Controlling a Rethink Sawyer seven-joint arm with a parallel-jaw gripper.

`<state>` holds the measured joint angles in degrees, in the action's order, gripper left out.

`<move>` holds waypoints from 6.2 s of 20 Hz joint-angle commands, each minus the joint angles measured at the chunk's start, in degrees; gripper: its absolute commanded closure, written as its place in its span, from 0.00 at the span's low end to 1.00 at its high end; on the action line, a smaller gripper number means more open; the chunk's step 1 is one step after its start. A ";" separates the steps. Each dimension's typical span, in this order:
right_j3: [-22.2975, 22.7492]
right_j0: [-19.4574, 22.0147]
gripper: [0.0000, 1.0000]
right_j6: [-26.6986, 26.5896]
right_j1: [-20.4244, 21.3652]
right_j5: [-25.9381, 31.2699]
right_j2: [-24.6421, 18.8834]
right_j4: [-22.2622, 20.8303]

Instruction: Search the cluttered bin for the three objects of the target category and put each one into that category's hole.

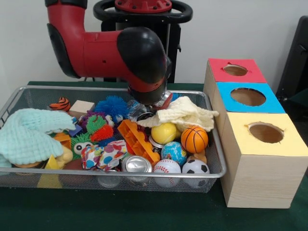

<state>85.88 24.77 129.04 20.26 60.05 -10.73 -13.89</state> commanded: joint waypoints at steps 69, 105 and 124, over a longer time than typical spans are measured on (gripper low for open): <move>-1.05 0.17 0.00 -2.03 -0.04 -0.56 2.88 4.32; 0.48 -1.73 0.00 1.65 -4.93 -8.02 4.53 4.36; -2.88 -2.89 1.00 0.74 -7.37 -7.45 5.56 3.10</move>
<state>86.95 22.31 129.02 18.02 56.09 -2.21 -10.29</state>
